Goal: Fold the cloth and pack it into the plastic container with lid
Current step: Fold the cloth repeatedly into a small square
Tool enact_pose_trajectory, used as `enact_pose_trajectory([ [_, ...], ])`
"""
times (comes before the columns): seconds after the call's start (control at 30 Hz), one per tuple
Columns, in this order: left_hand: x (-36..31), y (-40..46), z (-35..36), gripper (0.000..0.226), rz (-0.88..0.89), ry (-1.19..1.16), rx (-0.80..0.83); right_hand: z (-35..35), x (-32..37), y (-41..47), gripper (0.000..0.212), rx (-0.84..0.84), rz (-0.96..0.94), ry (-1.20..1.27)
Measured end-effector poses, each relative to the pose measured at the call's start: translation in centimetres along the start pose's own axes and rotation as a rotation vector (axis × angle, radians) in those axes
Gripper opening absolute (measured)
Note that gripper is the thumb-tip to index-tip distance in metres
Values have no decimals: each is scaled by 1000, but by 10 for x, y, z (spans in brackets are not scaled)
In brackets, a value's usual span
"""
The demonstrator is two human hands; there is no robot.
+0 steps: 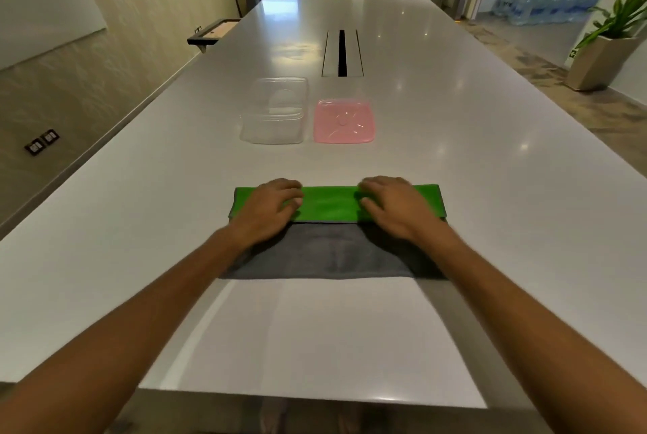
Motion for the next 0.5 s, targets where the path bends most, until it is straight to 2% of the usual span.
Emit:
enact_pose_trajectory([
  [0.07,-10,13,20,51,5,50,33,22,26,10,48,65,-13,-21],
  [0.2,-14,20,46,48,-119,123,89,50,44,17,57,163,43,-61],
  [0.3,-7,18,53,53,-154,196,109,58,36,15,62,219,90,-86],
  [0.5,8,14,53,68,-192,265,131,51,-6,7,71,186,234,-83],
])
Point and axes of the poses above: each hand's wrist, its own y-axis towards the middle knuckle, its own z-axis out of the palm, x = y × z, the point moved 4 cm from there along y, towards the middle knuckle, and after that the axes turned 4 degrees about z, right-handed, at the moved point
